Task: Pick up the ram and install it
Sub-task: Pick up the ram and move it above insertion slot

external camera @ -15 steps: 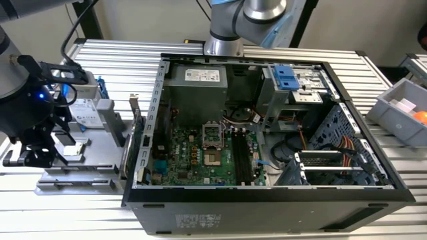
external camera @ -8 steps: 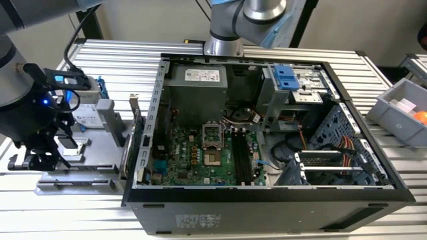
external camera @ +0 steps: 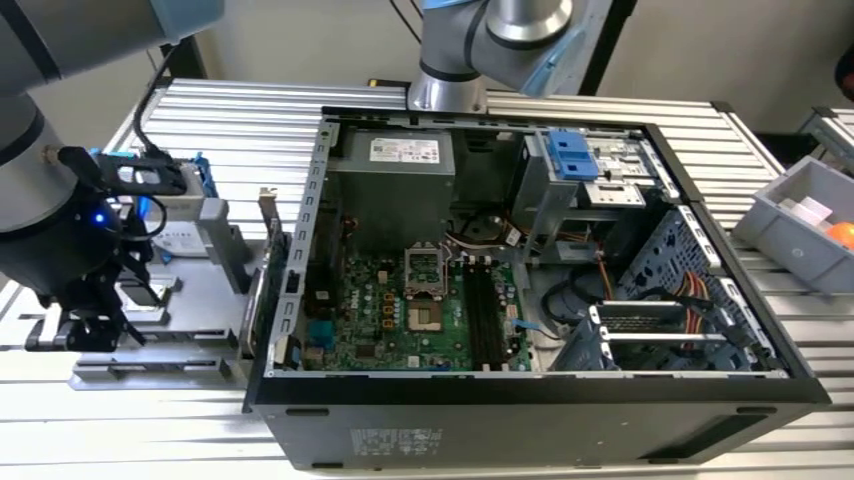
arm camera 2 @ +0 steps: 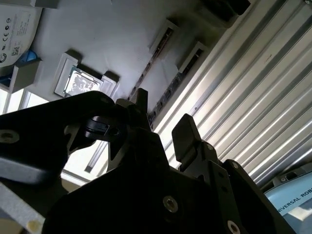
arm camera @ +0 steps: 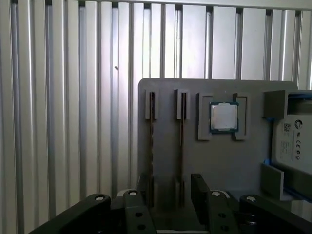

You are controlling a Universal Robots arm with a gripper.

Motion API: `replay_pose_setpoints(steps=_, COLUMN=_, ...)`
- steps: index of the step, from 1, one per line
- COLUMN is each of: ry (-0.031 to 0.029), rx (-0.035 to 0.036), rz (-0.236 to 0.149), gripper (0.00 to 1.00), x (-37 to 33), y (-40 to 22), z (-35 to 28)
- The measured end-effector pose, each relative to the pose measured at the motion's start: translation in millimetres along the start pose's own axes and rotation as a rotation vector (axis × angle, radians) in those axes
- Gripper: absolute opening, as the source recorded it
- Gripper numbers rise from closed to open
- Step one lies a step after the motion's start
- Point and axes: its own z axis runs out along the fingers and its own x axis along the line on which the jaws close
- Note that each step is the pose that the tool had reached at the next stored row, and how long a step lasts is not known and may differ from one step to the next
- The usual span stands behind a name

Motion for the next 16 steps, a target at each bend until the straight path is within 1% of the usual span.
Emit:
replay_pose_setpoints(steps=10, ry=0.0112, rx=0.0003, rz=0.007, gripper=1.0, x=0.9, y=2.1, z=16.7)
replay_pose_setpoints(steps=16, ry=0.017, rx=0.0002, rz=0.007, gripper=1.0, x=3.1, y=2.3, z=23.8)
